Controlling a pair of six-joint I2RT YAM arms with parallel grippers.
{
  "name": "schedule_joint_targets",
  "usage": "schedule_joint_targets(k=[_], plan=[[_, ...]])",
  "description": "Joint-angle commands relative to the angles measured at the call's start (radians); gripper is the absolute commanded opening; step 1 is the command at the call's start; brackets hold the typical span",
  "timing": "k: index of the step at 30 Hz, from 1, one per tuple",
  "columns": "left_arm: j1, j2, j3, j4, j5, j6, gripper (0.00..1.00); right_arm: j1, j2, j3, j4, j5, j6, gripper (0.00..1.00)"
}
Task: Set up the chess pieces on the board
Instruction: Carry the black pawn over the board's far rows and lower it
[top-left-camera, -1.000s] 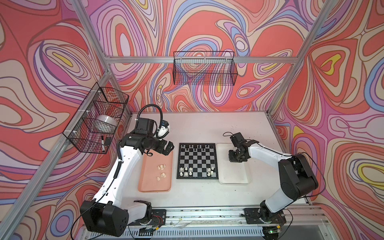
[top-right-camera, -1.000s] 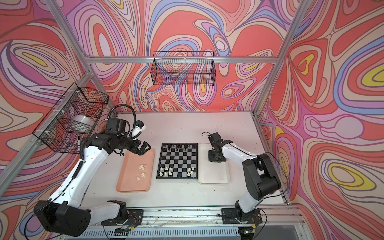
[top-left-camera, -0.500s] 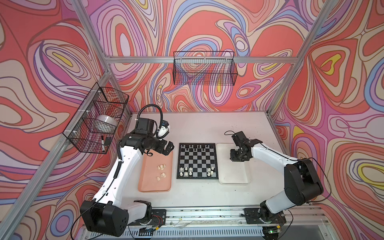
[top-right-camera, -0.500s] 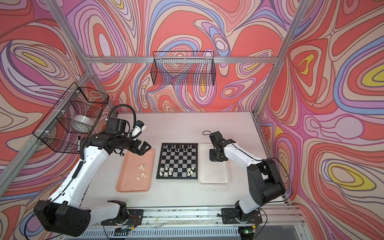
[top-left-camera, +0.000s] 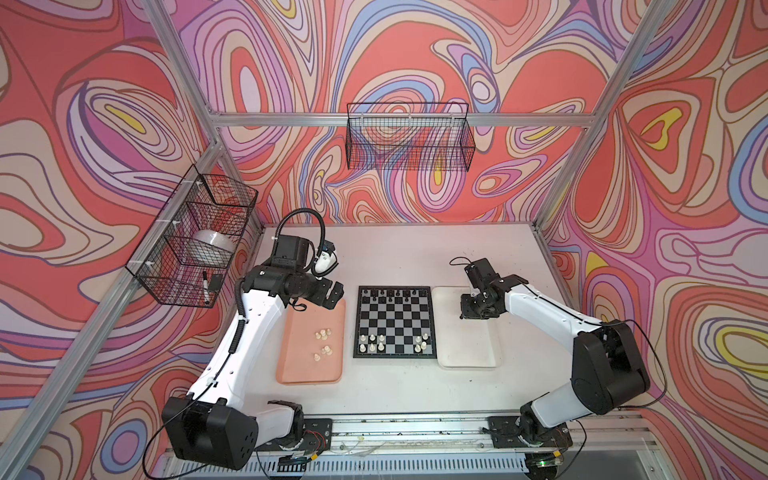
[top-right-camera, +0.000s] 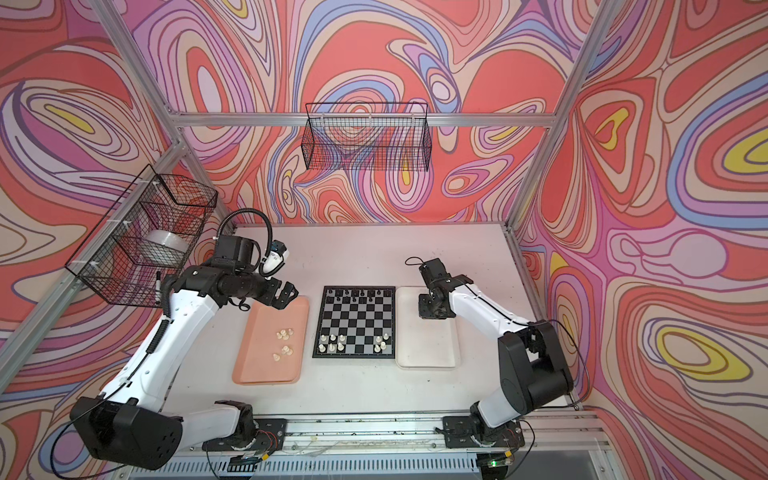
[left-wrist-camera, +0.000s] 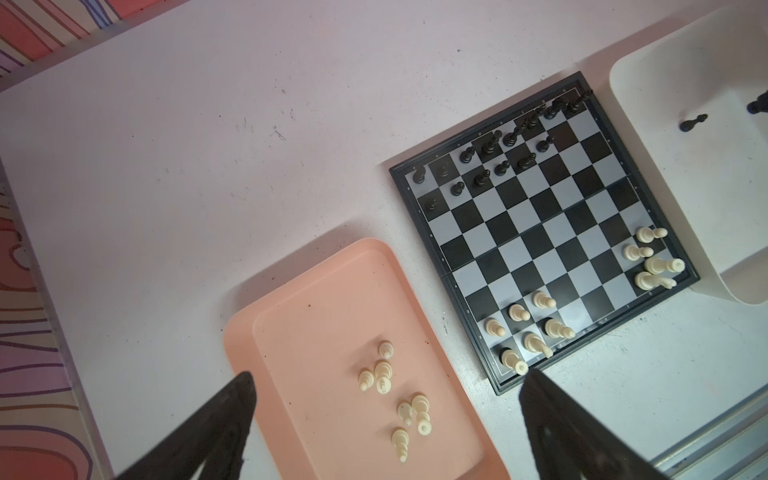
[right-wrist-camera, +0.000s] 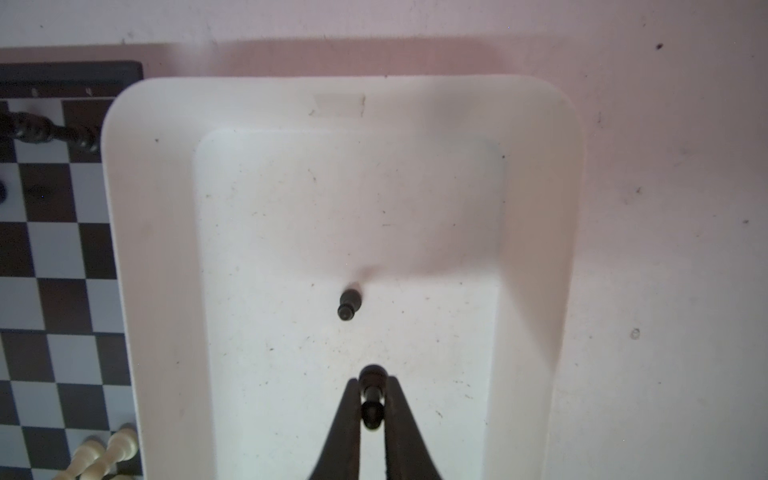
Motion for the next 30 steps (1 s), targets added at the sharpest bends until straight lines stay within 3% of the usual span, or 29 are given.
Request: schedule_joint_targets(k=[1, 16, 30], plan=[[-0.003, 0.009, 0.036, -0.038, -0.02, -0.008, 1.0, -0.003, -0.024, 0.048, -0.013, -0.004, -0.006, 0.12], [-0.003, 0.009, 0.036, -0.026, -0.062, -0.032, 1.0, 0.137, 0.074, 0.215, -0.029, 0.011, 0.027, 0.11], [-0.002, -0.006, 0.025, -0.017, -0.038, -0.043, 1.0, 0.318, 0.328, 0.403, 0.022, 0.005, 0.073, 0.11]])
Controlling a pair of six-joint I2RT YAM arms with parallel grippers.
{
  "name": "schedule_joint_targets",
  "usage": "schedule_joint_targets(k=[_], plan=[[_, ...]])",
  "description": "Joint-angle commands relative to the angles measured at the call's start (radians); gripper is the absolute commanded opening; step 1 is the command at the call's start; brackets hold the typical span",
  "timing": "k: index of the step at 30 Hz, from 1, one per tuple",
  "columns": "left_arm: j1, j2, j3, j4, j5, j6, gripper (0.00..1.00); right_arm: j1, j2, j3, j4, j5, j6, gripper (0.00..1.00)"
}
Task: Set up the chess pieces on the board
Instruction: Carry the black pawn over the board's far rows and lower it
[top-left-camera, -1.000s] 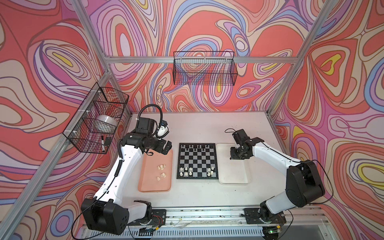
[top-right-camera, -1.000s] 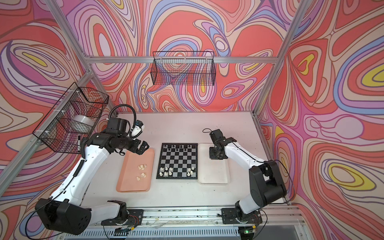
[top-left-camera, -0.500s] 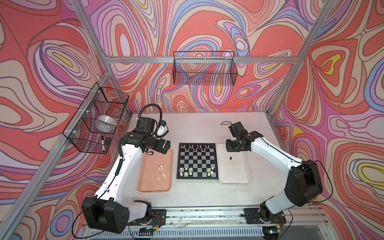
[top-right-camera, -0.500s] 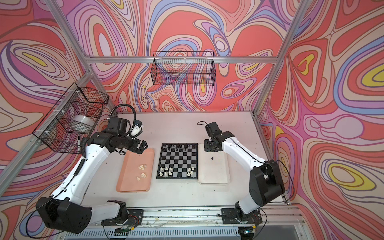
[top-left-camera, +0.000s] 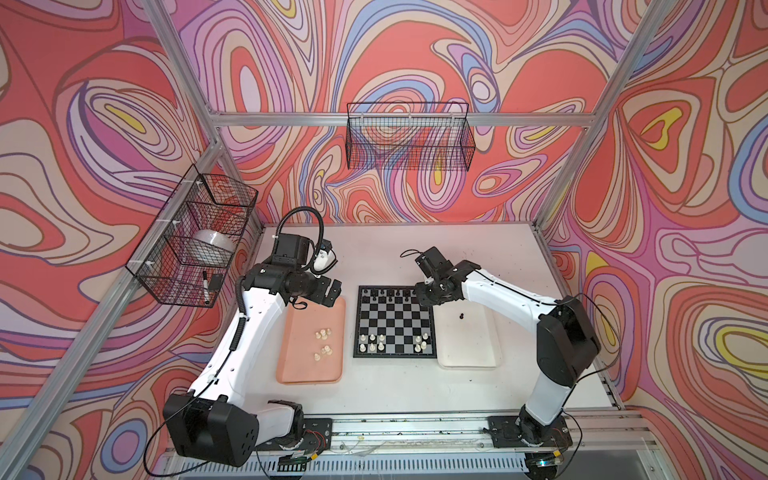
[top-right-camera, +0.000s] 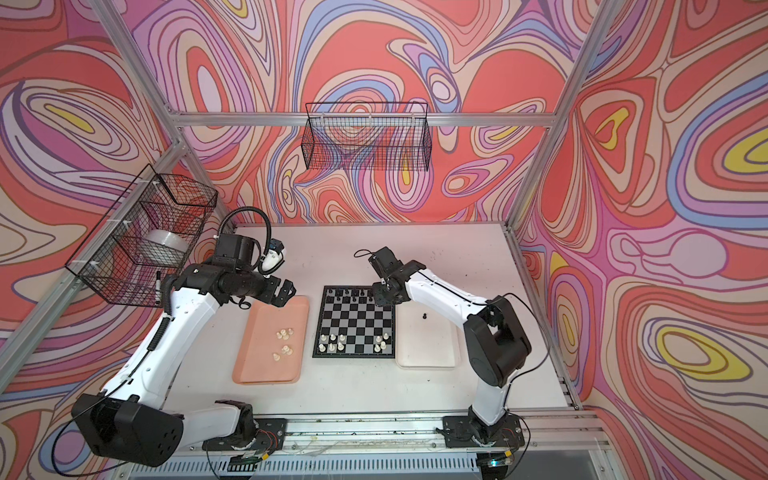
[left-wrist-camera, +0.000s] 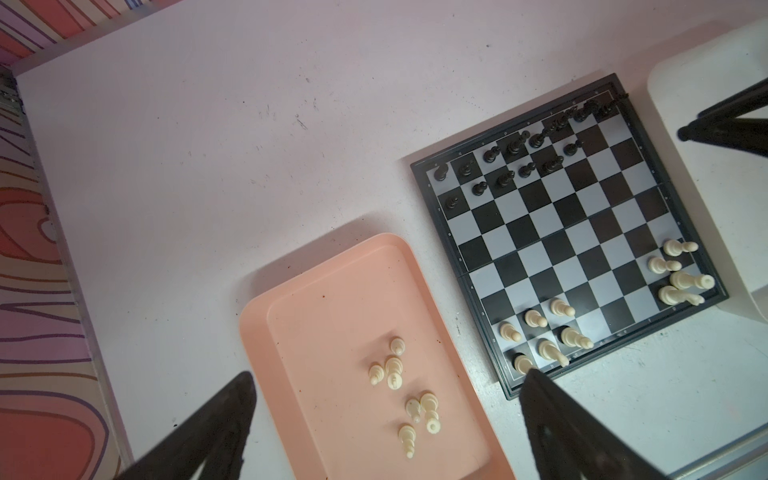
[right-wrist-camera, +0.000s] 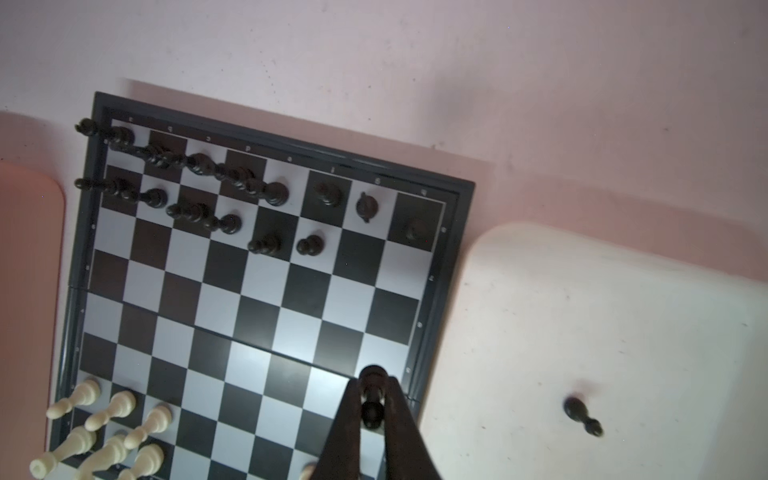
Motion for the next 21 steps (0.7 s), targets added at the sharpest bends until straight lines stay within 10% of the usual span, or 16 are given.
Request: schedule_joint_targets(k=[1, 21], plan=[[-0.002, -0.015, 0.016, -0.014, 0.008, -0.004, 1.0, 0.024, 0.063, 0.045, 0.017, 0.005, 0.013, 0.11], [-0.002, -0.036, 0.001, 0.003, 0.003, 0.004, 1.0, 0.043, 0.169, 0.08, 0.061, 0.081, 0.01, 0.12]])
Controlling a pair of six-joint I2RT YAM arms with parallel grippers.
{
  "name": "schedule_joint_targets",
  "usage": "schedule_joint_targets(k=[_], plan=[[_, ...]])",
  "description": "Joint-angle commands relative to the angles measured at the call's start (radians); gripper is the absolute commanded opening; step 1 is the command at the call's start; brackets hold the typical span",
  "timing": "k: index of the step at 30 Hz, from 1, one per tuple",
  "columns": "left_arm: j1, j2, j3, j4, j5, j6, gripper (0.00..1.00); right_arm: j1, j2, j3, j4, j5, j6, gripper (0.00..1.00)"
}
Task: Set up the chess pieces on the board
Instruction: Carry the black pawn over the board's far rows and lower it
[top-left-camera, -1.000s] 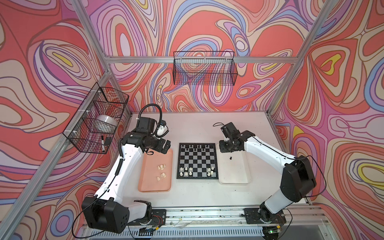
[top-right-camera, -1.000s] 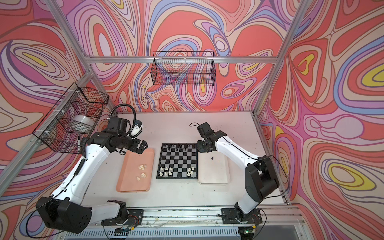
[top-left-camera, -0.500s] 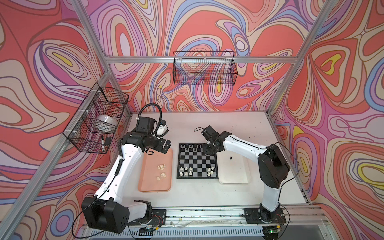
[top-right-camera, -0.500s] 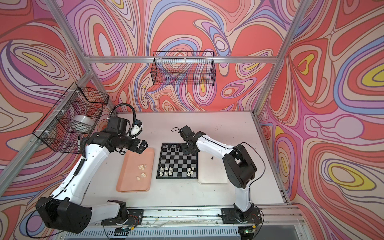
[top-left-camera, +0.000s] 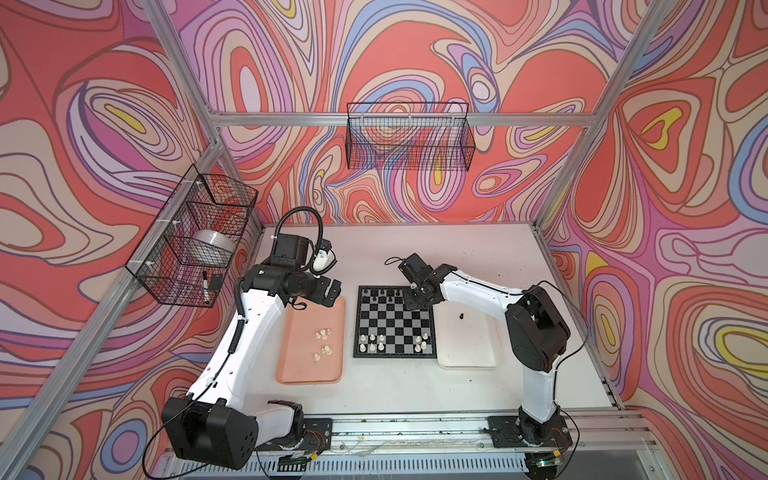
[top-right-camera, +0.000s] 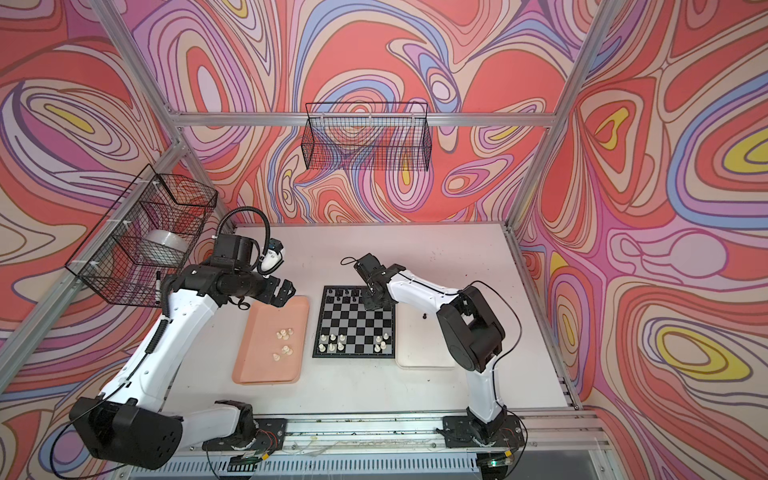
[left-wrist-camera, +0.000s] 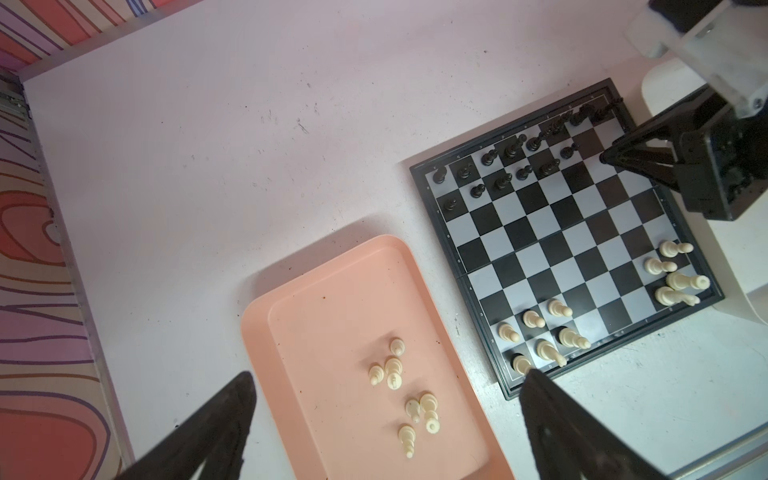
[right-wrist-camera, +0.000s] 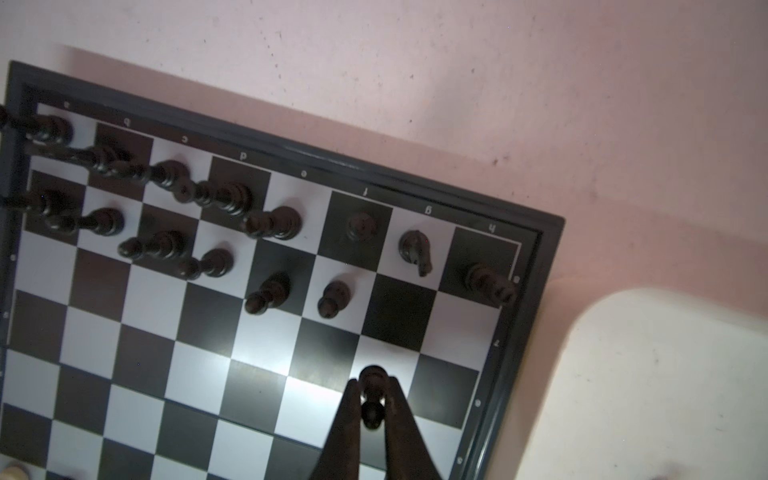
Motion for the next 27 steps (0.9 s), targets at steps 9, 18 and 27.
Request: schedule_joint_targets(k=[9, 18, 27], plan=[[-0.002, -0.026, 0.0, -0.004, 0.003, 0.008, 1.0, 0.004, 0.056, 0.023, 0.044, 0.051, -0.001, 0.12], [-0.002, -0.023, -0.002, -0.002, 0.008, 0.007, 1.0, 0.003, 0.061, 0.014, 0.063, 0.072, 0.003, 0.12], [-0.002, -0.032, -0.009, -0.002, 0.004, 0.017, 1.0, 0.0, 0.073, 0.014, 0.062, 0.086, -0.004, 0.13]])
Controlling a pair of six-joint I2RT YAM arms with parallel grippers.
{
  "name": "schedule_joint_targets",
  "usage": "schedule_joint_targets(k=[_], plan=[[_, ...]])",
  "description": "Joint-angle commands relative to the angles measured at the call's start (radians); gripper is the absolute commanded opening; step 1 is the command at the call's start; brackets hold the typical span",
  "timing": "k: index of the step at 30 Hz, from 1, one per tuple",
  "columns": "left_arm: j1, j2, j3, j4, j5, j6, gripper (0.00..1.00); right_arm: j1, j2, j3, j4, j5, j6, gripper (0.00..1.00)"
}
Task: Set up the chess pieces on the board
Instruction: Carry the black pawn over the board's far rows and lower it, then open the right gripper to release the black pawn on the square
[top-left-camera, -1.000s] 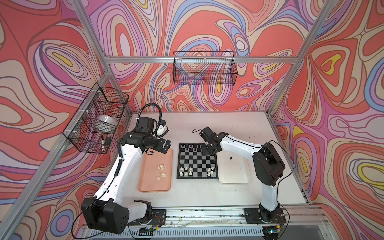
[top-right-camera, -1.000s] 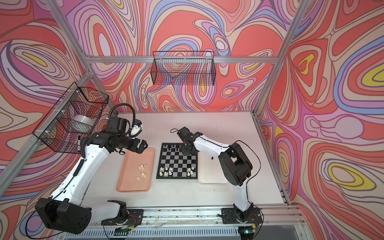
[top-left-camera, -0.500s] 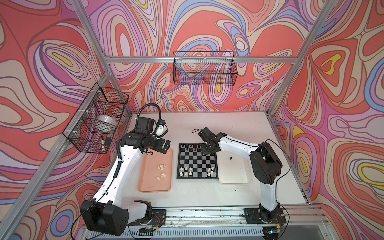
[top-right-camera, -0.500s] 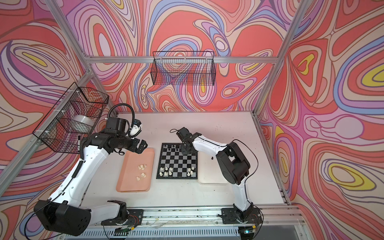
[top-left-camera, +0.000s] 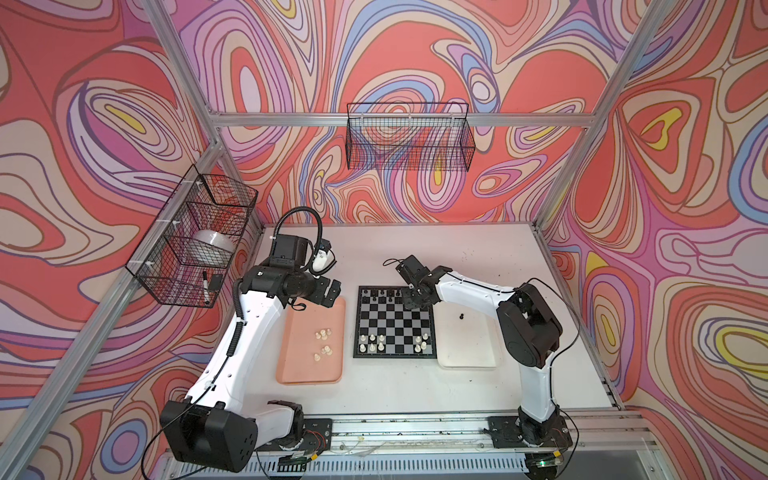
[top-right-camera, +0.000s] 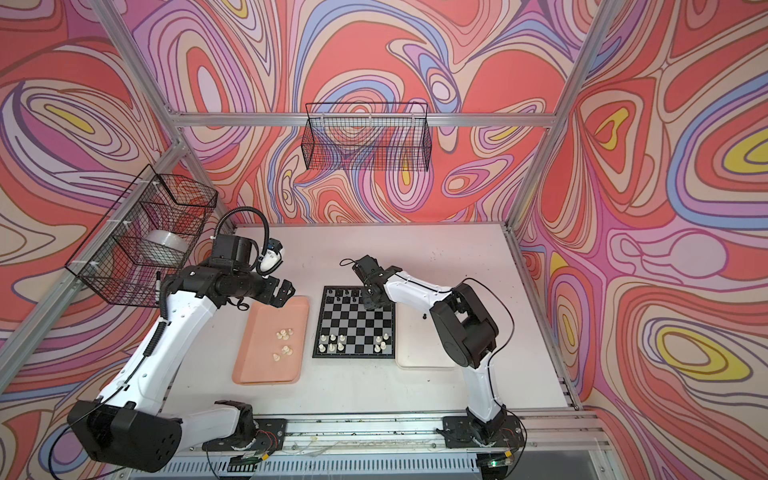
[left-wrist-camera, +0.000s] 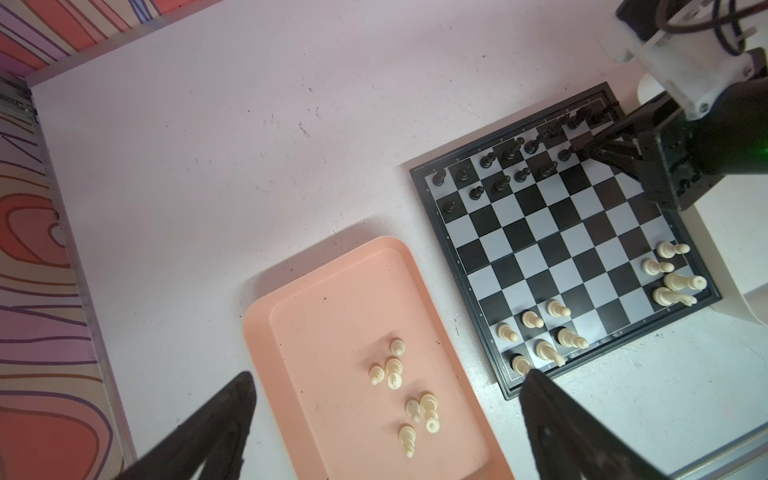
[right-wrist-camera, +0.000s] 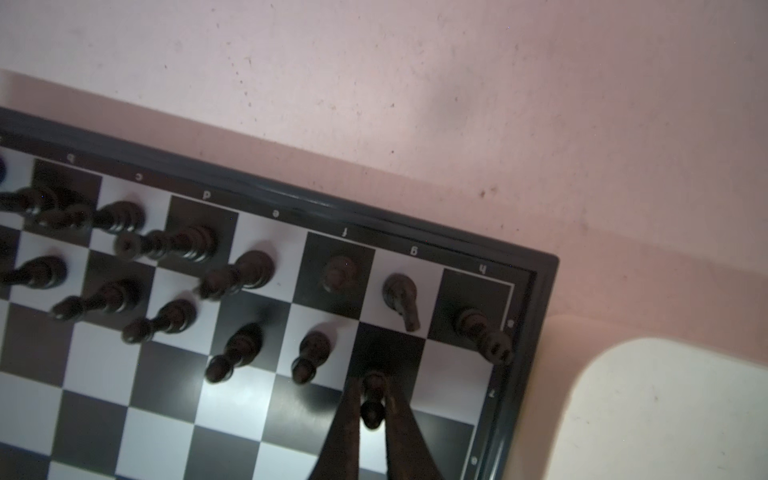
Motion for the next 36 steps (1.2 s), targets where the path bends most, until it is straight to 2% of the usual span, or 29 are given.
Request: schedule_joint_targets(k=[1, 18, 36], plan=[[-0.002, -0.024, -0.011, -0.002, 0.006, 0.015, 1.0, 0.0, 0.021, 0.007, 0.01, 0.022, -0.003, 0.13], [-0.002, -0.027, -0.009, 0.0, 0.018, 0.015, 1.0, -0.003, 0.003, 0.007, 0.004, 0.018, -0.005, 0.21], [-0.003, -0.029, 0.024, -0.026, 0.034, 0.014, 1.0, -0.003, -0.088, -0.006, -0.066, 0.008, -0.016, 0.28]])
